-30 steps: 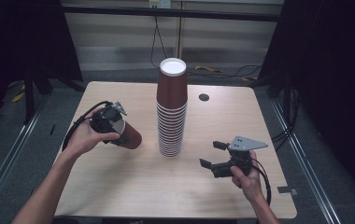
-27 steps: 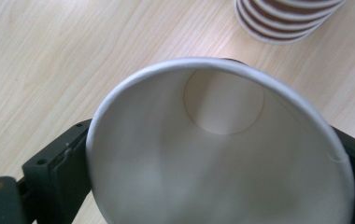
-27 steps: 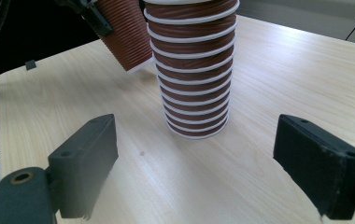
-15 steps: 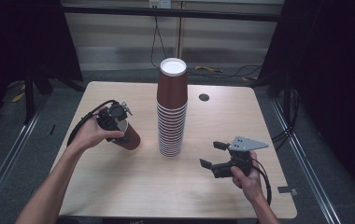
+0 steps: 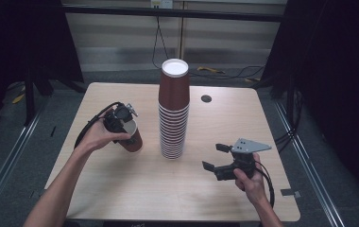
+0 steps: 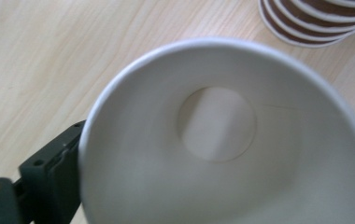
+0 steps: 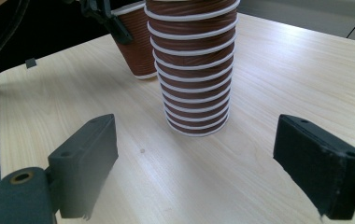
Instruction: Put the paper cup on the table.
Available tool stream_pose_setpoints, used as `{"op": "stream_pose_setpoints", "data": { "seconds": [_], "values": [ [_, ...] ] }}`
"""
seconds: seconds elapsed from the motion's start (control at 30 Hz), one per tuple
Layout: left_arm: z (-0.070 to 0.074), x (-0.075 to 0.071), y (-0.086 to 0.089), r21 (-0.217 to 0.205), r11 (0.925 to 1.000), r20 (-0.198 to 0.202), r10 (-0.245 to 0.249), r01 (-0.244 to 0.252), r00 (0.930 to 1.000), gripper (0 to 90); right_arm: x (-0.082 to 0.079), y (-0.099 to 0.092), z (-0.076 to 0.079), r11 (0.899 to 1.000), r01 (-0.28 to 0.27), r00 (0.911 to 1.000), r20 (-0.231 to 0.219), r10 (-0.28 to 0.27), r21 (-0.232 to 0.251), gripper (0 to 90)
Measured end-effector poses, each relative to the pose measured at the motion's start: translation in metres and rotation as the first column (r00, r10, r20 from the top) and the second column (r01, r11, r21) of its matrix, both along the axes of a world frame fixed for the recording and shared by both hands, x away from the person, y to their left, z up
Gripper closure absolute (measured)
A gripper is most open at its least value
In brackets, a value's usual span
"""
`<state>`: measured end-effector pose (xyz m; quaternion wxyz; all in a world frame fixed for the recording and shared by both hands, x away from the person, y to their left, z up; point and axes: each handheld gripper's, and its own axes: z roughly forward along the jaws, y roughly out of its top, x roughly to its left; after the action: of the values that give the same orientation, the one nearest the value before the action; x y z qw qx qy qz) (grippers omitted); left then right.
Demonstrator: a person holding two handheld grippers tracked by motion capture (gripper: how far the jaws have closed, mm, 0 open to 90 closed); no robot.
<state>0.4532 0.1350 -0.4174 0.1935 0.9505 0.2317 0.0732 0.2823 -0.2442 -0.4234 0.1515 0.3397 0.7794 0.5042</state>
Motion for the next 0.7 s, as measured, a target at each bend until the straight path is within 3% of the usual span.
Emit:
{"op": "stream_pose_setpoints", "data": {
  "seconds": [0.2, 0.33, 0.43, 0.47, 0.6, 0.63, 0.7],
  "values": [
    [-0.005, -0.002, -0.005, -0.02, 0.9998, 0.022, -0.002, 0.002, 0.9998, 5.1, 0.0, 0.001, -0.001, 1.0, -0.003, 1.0, -0.008, 0.003, -0.006, 13.9],
    [-0.009, 0.0, -0.002, -0.057, 0.9983, 0.011, 0.008, -0.008, 0.9999, 5.2, 0.001, 0.001, -0.001, 1.0, -0.003, 1.0, -0.009, 0.003, -0.005, 13.9],
    [-0.013, -0.001, 0.0, -0.087, 0.9962, 0.039, 0.008, -0.004, 0.9992, 5.3, 0.001, 0.0, -0.001, 1.0, -0.001, 1.0, -0.008, 0.001, -0.005, 13.9],
    [-0.015, -0.002, 0.0, -0.112, 0.9936, 0.039, 0.021, -0.017, 0.999, 5.2, 0.001, 0.0, -0.001, 1.0, 0.002, 1.0, -0.007, -0.002, -0.004, 13.9],
    [-0.02, -0.001, 0.004, -0.136, 0.9907, 0.023, 0.011, -0.008, 0.9997, 5.3, 0.001, 0.001, -0.002, 1.0, -0.001, 1.0, -0.008, 0.001, -0.004, 13.9],
    [-0.022, -0.002, 0.004, -0.16, 0.9869, 0.028, 0.028, -0.023, 0.9992, 6.0, 0.001, 0.001, -0.002, 1.0, 0.0, 0.9999, -0.01, 0.0, -0.004, 13.9],
    [-0.023, -0.002, 0.007, -0.16, 0.987, 0.025, 0.016, -0.012, 0.9996, 5.3, 0.001, 0.0, -0.002, 1.0, 0.001, 0.9999, -0.012, -0.001, -0.004, 13.9]
  ]
}}
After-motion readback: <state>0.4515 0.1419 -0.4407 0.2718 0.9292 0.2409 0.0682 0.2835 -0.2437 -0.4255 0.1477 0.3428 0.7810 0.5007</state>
